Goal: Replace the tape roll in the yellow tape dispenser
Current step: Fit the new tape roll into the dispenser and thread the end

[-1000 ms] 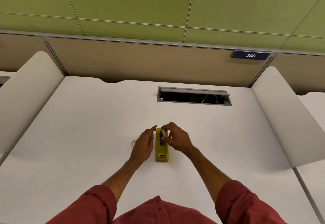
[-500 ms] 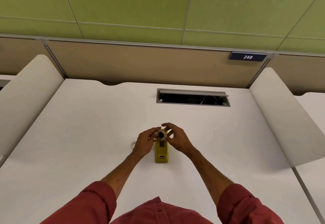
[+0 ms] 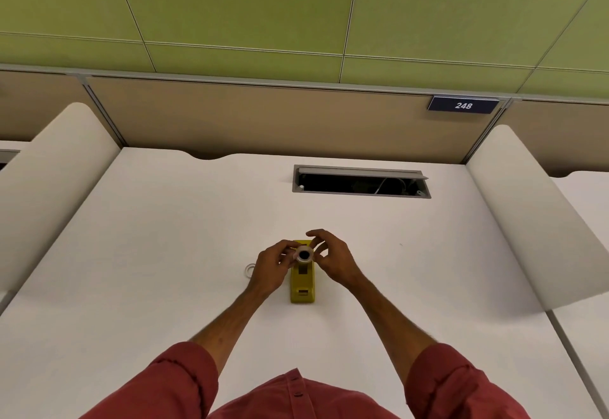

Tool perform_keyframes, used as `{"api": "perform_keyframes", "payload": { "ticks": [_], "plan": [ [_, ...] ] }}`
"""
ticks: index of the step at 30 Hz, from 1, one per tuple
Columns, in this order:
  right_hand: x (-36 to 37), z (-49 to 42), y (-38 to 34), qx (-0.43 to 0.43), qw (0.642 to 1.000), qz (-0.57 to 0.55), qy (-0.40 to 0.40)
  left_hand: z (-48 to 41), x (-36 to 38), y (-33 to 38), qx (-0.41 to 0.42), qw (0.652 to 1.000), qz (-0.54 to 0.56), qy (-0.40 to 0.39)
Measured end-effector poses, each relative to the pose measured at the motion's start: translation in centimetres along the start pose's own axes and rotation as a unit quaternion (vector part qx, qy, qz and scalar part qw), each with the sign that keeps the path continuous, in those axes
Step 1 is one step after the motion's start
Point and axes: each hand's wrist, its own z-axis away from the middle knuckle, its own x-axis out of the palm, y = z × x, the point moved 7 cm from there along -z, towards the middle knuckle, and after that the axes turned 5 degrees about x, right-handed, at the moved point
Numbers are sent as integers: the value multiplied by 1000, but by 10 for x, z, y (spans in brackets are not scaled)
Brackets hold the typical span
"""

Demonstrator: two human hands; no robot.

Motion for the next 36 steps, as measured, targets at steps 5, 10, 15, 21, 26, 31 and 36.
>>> {"api": "perform_keyframes", "payload": {
  "ticks": [5,10,15,21,26,31,36],
  "plan": [
    [4,1,2,4,1000,-13,-5,1,5,-1,3,1000,-22,-11],
    [5,0,4,12,999,-41,10,-1,3,-4,2,999,-32,-2],
    [6,-1,6,35,996,-75,27,1,6,-2,14,999,-35,-12],
    [6,1,10,59,994,-86,26,3,11,-2,20,999,-28,-2],
    [10,4,12,104,991,-83,23,4,8,2,30,999,-30,31],
    [15,4,11,114,989,-86,24,4,11,4,33,998,-43,32],
    [15,0,7,101,992,-80,14,6,12,2,34,998,-37,22]
  ]
}}
